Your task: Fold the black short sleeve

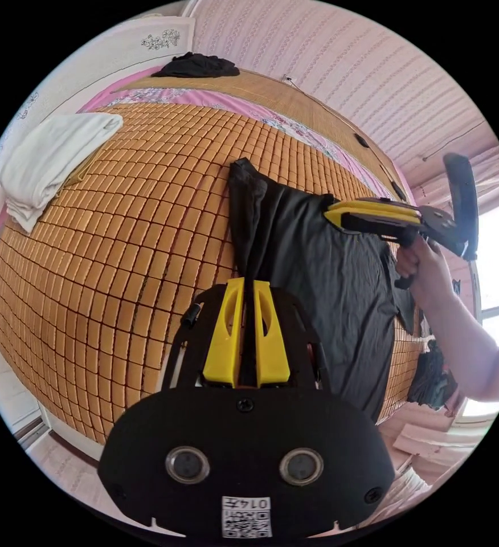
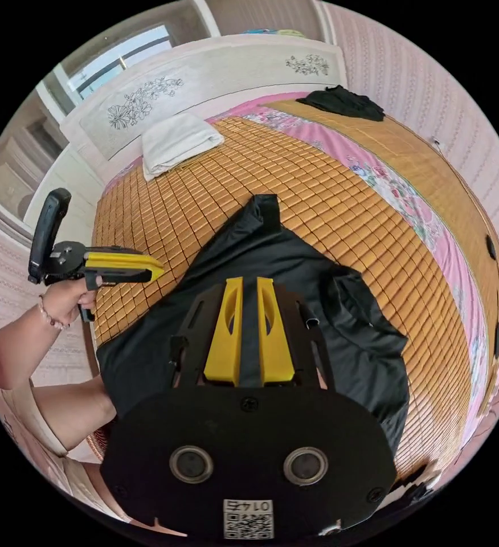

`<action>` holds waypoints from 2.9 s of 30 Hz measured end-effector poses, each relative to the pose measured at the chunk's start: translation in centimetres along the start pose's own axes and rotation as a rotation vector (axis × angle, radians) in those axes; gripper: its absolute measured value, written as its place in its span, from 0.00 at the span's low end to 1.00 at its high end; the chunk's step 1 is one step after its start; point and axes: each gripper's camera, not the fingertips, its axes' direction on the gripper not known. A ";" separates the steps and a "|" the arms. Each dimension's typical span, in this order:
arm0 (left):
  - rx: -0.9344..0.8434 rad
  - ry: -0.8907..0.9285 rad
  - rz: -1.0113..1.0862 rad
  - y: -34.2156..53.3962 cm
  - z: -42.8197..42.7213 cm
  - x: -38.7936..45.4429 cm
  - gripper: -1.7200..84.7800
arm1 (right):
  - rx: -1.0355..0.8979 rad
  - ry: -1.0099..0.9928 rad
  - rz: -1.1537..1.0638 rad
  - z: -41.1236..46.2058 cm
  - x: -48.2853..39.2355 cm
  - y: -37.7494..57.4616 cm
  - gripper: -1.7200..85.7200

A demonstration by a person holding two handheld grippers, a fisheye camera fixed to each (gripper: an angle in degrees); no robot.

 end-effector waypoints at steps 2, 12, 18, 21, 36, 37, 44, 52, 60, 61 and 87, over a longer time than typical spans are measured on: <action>0.031 0.029 0.013 -1.3 -2.2 -1.2 0.06 | -0.020 0.004 -0.004 2.0 0.0 -4.2 0.10; 0.080 0.056 0.134 -10.8 -8.2 -4.3 0.10 | -0.119 0.026 0.082 8.0 2.4 -15.5 0.11; 0.087 0.010 0.077 -9.8 -14.1 -8.6 0.02 | -0.139 0.036 0.062 9.5 1.9 -19.2 0.11; 0.158 -0.019 -0.028 -6.3 -20.1 -12.8 0.01 | -0.110 0.024 0.037 9.7 0.7 -20.8 0.10; 0.156 0.157 -0.341 0.7 -30.1 -25.4 0.01 | -0.199 -0.006 -0.122 19.5 -8.9 -29.1 0.03; 0.164 0.161 -0.353 0.8 -31.0 -25.8 0.01 | -0.200 -0.011 -0.145 19.8 -9.5 -29.5 0.02; 0.269 0.136 -0.453 3.4 -36.7 -28.7 0.01 | -0.126 -0.143 -0.239 19.9 -11.9 -32.4 0.02; 0.253 0.151 -0.629 6.7 -39.3 -32.1 0.01 | -0.086 -0.192 -0.192 19.1 -10.7 -32.2 0.06; 0.291 0.126 -0.698 9.8 -42.7 -33.9 0.03 | -0.201 -0.136 -0.304 21.3 -14.7 -29.9 0.07; 0.299 0.115 -0.701 10.3 -43.2 -34.1 0.03 | -0.203 -0.123 -0.324 21.6 -15.6 -29.7 0.07; 0.388 0.376 0.162 10.0 -43.6 -14.7 0.01 | 0.375 -0.288 0.334 0.2 3.1 -6.1 0.03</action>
